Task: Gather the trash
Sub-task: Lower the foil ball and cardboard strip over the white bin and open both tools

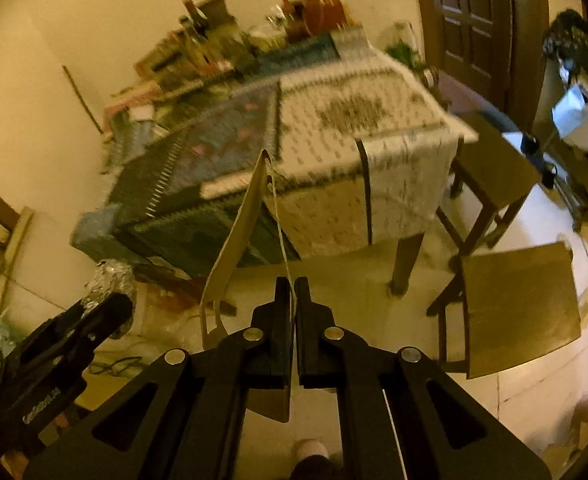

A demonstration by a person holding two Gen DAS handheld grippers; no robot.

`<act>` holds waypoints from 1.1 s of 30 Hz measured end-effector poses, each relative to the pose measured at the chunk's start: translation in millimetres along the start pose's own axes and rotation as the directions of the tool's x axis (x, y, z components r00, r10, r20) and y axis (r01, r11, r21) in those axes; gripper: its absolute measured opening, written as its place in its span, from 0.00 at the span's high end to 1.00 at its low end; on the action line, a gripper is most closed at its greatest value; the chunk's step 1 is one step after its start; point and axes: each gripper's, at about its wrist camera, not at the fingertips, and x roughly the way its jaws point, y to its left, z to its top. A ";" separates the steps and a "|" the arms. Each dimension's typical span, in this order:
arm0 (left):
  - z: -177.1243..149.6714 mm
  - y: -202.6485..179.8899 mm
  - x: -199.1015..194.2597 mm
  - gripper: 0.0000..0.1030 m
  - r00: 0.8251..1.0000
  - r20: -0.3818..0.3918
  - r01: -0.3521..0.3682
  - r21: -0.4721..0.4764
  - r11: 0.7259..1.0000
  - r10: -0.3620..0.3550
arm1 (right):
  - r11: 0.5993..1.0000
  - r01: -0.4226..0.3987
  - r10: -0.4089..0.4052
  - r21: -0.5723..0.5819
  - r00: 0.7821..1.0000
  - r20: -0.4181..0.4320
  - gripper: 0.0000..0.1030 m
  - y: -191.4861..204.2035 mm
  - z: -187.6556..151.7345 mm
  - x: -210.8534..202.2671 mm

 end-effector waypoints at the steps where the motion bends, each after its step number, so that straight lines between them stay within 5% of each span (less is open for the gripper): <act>1: -6.3 2.9 11.7 0.47 1.000 -0.010 -0.005 0.000 1.000 0.005 | 1.000 0.001 -0.001 0.009 1.000 -0.015 0.98 -5.3 -4.3 13.6; 10: -76.8 40.3 125.6 0.47 0.988 -0.151 -0.045 0.001 0.999 0.045 | 0.998 0.057 -0.050 0.039 0.984 -0.173 0.98 -46.2 -60.7 137.6; 20: -153.7 84.4 223.6 0.47 0.960 -0.272 -0.072 -0.023 0.997 0.063 | 0.998 0.069 -0.065 -0.001 0.932 -0.356 0.98 -58.9 -145.8 264.8; 28: -196.3 105.4 279.7 0.47 0.940 -0.331 -0.096 -0.034 0.995 0.080 | 1.000 0.002 -0.010 -0.019 0.891 -0.453 0.96 -72.0 -186.3 334.9; 29: -198.4 105.9 283.0 0.47 0.938 -0.339 -0.096 -0.040 0.995 0.077 | 1.000 -0.007 -0.004 -0.023 0.887 -0.462 0.94 -73.6 -188.6 339.0; 31: -204.1 108.2 292.0 0.47 0.932 -0.356 -0.090 -0.048 0.995 0.067 | 0.999 0.005 -0.021 -0.034 0.874 -0.485 0.69 -75.1 -190.6 348.3; 33: -208.0 108.8 299.4 0.47 0.925 -0.376 -0.078 -0.059 0.995 0.051 | 0.999 0.024 -0.041 -0.042 0.877 -0.479 0.56 -77.1 -191.6 351.5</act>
